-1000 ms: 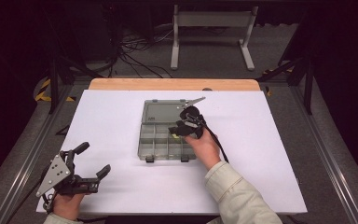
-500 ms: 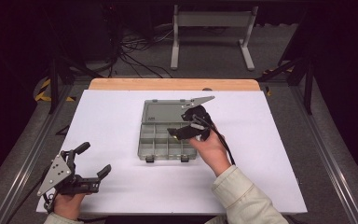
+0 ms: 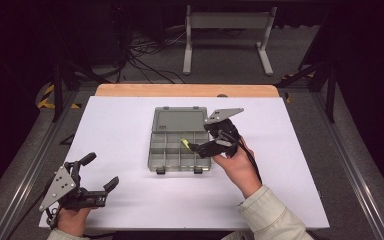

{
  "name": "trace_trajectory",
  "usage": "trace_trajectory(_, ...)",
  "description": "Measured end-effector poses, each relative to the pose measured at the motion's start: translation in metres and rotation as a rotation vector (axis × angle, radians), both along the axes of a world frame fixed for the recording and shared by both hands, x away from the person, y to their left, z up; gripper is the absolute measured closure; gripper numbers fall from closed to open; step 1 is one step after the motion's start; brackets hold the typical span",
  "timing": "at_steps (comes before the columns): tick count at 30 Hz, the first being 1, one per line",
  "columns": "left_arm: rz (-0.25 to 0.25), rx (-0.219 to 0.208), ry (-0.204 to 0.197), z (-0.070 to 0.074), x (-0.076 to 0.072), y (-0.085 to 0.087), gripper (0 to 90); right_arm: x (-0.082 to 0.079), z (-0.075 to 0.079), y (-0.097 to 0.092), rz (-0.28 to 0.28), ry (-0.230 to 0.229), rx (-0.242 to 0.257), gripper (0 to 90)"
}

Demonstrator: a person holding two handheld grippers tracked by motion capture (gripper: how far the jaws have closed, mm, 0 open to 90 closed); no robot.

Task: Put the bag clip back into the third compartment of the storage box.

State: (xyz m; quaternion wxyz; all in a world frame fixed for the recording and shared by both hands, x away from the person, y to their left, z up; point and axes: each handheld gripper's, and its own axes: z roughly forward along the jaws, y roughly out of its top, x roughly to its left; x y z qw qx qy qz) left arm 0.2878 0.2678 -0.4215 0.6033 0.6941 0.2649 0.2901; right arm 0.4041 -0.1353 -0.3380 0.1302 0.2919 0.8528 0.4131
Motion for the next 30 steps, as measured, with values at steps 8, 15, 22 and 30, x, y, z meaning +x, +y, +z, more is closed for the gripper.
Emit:
trace_trajectory(8, -0.002, 0.000, -0.001, 0.000, 0.000, 0.000, 0.8, -0.015, 0.008, -0.015, -0.013, -0.034, 0.006, 7.2)
trace_trajectory(15, -0.001, 0.000, -0.002, 0.000, 0.000, -0.001, 0.8, -0.028, 0.012, -0.037, -0.037, -0.067, 0.050, 2.2)
trace_trajectory(22, -0.002, 0.001, -0.002, 0.000, 0.000, -0.001, 0.8, -0.037, 0.008, -0.059, -0.054, -0.114, 0.118, 0.1)
trace_trajectory(30, 0.000, -0.002, -0.003, 0.000, 0.000, -0.002, 0.9, -0.049, 0.006, -0.082, -0.058, -0.172, 0.176, 0.0)
